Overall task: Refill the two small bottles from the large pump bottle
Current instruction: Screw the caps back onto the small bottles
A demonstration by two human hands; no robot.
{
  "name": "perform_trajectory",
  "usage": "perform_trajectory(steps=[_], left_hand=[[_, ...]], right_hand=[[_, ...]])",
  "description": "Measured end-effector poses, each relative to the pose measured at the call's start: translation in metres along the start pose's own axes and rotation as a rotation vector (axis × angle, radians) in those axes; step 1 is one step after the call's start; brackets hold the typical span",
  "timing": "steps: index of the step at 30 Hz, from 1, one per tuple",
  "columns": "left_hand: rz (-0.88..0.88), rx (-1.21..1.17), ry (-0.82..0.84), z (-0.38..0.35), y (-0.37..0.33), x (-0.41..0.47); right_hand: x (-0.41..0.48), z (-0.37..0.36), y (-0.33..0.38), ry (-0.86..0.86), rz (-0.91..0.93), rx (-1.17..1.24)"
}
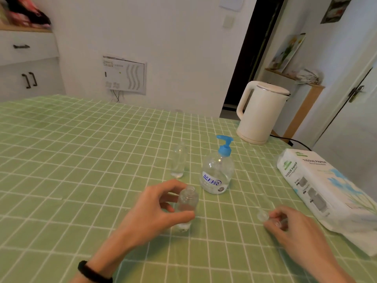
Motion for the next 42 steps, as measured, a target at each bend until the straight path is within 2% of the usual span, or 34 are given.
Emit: perform_trajectory(steps=[3,5,8,13,17,21,27,30,35,42], left_hand=[[0.008,-0.013,0.010,-0.001,0.001,0.001],[0.008,-0.012,0.014,-0.002,0.001,0.002],[0.017,-0.038,0.011,-0.005,0.003,0.001],[0.025,-0.068,-0.001,-0.009,0.005,-0.001],[-0.013,-0.018,-0.034,-0.011,0.005,-0.001],[-0.022,0.060,-0.061,-0.015,0.004,-0.002],[-0.023,0.093,-0.099,-0.018,0.000,-0.005],[-0.026,0.121,-0.103,-0.018,-0.003,-0.006],[-0.023,0.155,-0.091,-0.020,-0.002,-0.006],[-0.031,0.173,-0.047,-0.026,-0.002,-0.007]], right_hand=[[-0.004,0.024,0.010,-0.107,0.022,0.064],[-0.008,0.044,0.028,-0.159,0.094,0.282],[-0.011,0.056,0.079,-0.097,0.300,0.669],[0.002,0.044,0.143,-0.004,0.523,0.884],[0.009,0.032,0.146,0.004,0.535,1.047],[0.009,0.005,0.128,0.030,0.402,1.241],[0.014,-0.006,0.104,0.026,0.344,1.336],[0.011,0.000,0.100,0.031,0.380,1.343],[-0.002,0.000,0.108,0.022,0.431,1.209],[-0.008,0.002,0.115,0.074,0.562,1.288]])
Point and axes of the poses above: each hand's wrist, its own x-axis towards the middle knuckle, its own z-axis out of the back of the hand, y = z × x, the point moved 5 cm from there along x, towards the middle knuckle, and after that the axes turned 15 degrees about -x, right-handed, at the moved point
